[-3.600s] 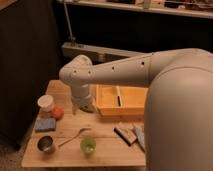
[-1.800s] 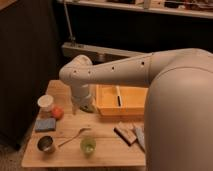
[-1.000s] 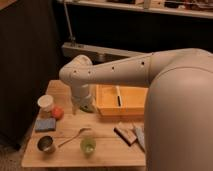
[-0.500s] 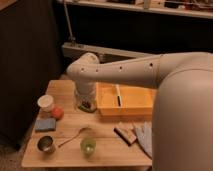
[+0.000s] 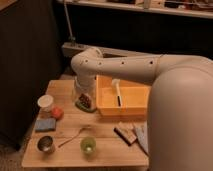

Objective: Place pepper in paper cup

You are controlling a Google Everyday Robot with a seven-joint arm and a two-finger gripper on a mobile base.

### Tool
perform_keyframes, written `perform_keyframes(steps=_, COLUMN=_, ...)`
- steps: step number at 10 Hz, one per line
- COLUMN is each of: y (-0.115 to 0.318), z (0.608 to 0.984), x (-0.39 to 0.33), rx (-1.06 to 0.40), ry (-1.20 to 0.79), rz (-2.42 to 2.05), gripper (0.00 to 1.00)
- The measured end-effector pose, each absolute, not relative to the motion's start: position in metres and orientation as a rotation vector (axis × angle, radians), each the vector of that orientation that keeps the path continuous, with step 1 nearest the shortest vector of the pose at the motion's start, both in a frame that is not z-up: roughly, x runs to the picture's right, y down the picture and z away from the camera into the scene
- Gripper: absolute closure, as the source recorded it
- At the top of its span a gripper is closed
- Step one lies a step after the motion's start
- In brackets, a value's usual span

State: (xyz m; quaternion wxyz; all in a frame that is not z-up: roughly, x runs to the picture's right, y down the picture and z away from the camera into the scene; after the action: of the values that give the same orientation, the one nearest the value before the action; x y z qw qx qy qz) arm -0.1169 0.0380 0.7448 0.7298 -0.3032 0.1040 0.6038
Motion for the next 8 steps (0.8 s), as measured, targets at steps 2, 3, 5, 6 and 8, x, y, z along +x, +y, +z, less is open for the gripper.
perform_keyframes(steps=2, y=0.038, z=0.744, x=-0.123, rx=-0.672, ry=0.221, rz=1.323, gripper=0.35)
perform_keyframes(steps=3, y=0.036, z=0.749, x=-0.122, rx=-0.674, ry=0.202, rz=1.313, gripper=0.35)
perform_keyframes(steps=5, y=0.034, z=0.763, x=-0.132, rx=-0.684, ry=0.166, rz=1.271, gripper=0.35)
perform_keyframes(steps=6, y=0.035, z=0.773, x=-0.144, rx=-0.691, ry=0.147, rz=1.233, gripper=0.35)
perform_keyframes(steps=8, y=0.041, z=0.792, x=-0.145, rx=-0.687, ry=0.136, rz=1.189, gripper=0.35)
